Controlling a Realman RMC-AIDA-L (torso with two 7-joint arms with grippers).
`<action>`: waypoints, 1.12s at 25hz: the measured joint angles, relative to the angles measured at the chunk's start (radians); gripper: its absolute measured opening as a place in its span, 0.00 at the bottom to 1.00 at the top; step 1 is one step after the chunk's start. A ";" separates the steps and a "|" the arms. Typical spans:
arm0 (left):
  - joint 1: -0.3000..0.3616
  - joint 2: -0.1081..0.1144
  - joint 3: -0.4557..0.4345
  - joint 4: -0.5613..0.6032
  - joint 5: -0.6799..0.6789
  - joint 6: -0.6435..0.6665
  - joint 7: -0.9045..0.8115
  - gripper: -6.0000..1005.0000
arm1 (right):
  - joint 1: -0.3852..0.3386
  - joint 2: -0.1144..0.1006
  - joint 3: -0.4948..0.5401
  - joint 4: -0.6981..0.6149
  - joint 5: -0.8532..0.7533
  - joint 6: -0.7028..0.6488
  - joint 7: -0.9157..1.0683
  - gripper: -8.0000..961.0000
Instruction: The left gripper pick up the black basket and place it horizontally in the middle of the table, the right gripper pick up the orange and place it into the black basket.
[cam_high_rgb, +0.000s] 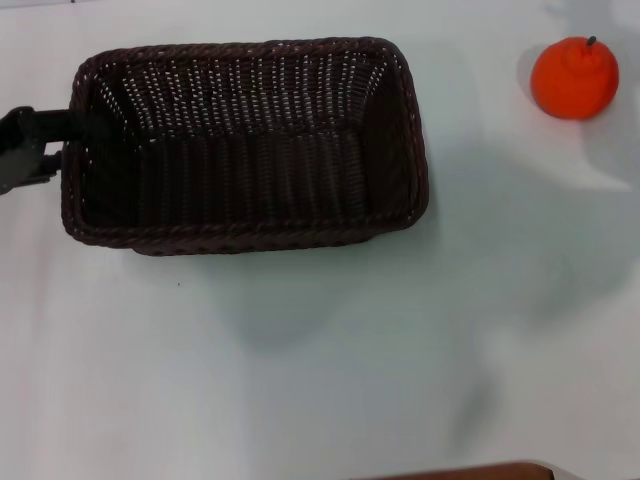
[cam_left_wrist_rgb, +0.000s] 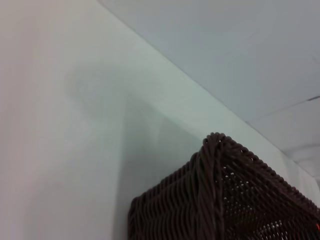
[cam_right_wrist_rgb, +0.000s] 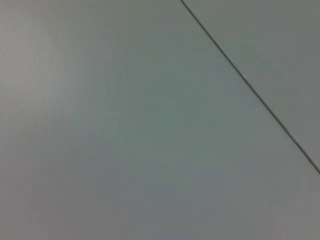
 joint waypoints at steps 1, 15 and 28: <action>0.001 0.000 0.000 0.000 0.000 -0.001 0.000 0.44 | 0.001 0.000 0.000 0.002 0.000 -0.003 0.000 0.94; 0.037 0.019 -0.011 -0.026 -0.014 -0.020 0.002 0.70 | 0.005 -0.007 -0.043 0.035 -0.006 -0.030 0.001 0.94; 0.092 0.016 -0.193 0.018 -0.360 0.074 0.545 0.70 | -0.057 -0.208 -0.575 0.299 -0.473 -0.140 0.603 0.94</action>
